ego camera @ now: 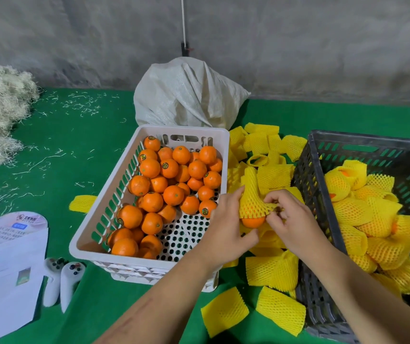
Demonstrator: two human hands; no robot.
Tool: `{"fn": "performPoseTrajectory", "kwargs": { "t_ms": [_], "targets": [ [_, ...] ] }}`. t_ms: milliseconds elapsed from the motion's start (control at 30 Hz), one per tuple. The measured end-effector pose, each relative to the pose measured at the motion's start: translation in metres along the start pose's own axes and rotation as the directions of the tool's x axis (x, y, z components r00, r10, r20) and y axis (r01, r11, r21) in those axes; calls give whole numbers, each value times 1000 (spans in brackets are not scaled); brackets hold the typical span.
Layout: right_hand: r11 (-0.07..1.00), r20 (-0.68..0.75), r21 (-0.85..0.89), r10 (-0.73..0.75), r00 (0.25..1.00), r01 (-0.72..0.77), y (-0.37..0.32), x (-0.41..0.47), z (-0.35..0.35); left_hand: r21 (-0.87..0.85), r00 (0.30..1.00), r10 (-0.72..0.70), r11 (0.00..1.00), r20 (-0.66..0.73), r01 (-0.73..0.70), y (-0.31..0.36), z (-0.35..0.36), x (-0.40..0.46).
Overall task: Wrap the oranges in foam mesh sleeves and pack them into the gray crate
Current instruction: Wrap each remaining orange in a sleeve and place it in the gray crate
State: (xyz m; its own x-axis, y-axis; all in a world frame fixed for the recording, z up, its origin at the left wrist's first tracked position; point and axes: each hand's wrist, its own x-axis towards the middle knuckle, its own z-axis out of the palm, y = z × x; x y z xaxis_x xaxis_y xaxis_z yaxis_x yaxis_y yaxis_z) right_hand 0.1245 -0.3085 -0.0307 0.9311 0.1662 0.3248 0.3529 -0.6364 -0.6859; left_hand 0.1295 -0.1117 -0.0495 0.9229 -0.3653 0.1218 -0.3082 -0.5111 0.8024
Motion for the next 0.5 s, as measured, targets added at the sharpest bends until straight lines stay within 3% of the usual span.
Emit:
{"fn": "performPoseTrajectory", "kwargs": {
  "t_ms": [100, 167, 267, 367, 500],
  "targets": [
    [1000, -51, -15, -4, 999, 4, 4, 2, -2, 10, 996, 27, 1000, -89, -26, 7, 8, -1],
    [1000, -80, -24, -3, 997, 1, 6, 2, -2, -83, 984, -9, 997, -177, -6, 10, 13, 0],
    [996, -102, -70, -56, 993, 49, 1, 0, 0, -306, 935, -170, 949, -311, 71, 14, 12, 8],
    [987, -88, -95, -136, 987, 127, -4, -4, 2, -455, 893, -302, 881, -333, 128, 15, 11, 16],
    [997, 20, 68, 39, 999, -40, -3, -3, 0, -427, 916, -258, 897, -308, 109, 12, 19, 9]
  ]
}}
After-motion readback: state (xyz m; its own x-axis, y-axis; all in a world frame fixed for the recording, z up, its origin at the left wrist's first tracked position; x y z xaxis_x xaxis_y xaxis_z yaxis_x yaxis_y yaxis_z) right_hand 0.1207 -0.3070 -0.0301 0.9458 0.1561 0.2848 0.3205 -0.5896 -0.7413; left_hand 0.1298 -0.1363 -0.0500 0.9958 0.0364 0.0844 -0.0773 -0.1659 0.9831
